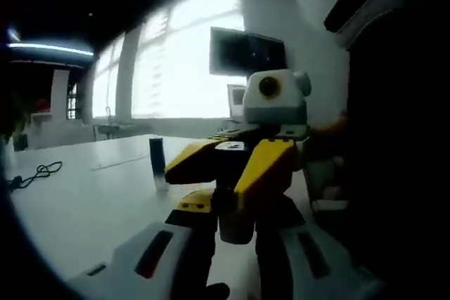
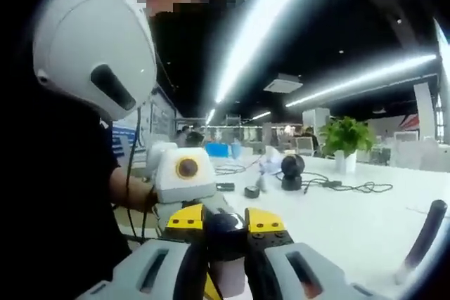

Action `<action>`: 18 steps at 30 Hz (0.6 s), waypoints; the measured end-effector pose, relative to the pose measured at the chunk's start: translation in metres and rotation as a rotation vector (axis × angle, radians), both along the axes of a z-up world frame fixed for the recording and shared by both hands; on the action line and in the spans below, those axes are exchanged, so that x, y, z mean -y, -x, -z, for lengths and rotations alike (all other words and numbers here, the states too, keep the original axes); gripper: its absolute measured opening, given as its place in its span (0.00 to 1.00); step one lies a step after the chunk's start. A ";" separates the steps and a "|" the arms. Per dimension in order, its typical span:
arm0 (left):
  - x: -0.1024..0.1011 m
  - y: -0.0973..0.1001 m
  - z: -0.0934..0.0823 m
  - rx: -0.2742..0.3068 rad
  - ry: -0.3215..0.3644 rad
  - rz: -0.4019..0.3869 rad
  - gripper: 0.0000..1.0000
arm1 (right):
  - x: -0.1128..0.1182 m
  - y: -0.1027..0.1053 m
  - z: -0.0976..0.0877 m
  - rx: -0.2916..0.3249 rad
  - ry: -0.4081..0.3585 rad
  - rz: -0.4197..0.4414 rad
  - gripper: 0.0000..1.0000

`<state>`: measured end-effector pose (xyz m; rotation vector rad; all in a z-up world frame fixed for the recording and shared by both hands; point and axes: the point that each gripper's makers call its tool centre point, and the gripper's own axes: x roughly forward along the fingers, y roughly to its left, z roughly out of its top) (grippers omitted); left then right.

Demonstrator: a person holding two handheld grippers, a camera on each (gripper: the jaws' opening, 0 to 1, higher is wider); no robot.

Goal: Pick up cosmetic bottle twist off cap place on table pick up cap screw tight cap place on table

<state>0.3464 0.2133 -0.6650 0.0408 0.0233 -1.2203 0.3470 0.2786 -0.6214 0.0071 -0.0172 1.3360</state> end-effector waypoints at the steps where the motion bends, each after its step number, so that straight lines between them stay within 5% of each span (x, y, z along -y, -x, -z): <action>1: 0.000 -0.001 0.006 -0.006 -0.014 0.002 0.13 | 0.000 0.001 0.001 -0.008 0.001 -0.006 0.13; 7: -0.001 -0.007 0.023 -0.076 0.004 -0.019 0.19 | 0.010 -0.021 -0.003 -0.027 -0.055 0.076 0.13; 10: -0.007 -0.020 0.023 -0.076 0.026 -0.075 0.21 | 0.017 -0.039 -0.003 -0.073 -0.088 0.147 0.13; 18: -0.028 -0.045 0.037 -0.075 0.009 -0.222 0.20 | 0.023 -0.073 -0.015 -0.055 -0.116 0.240 0.13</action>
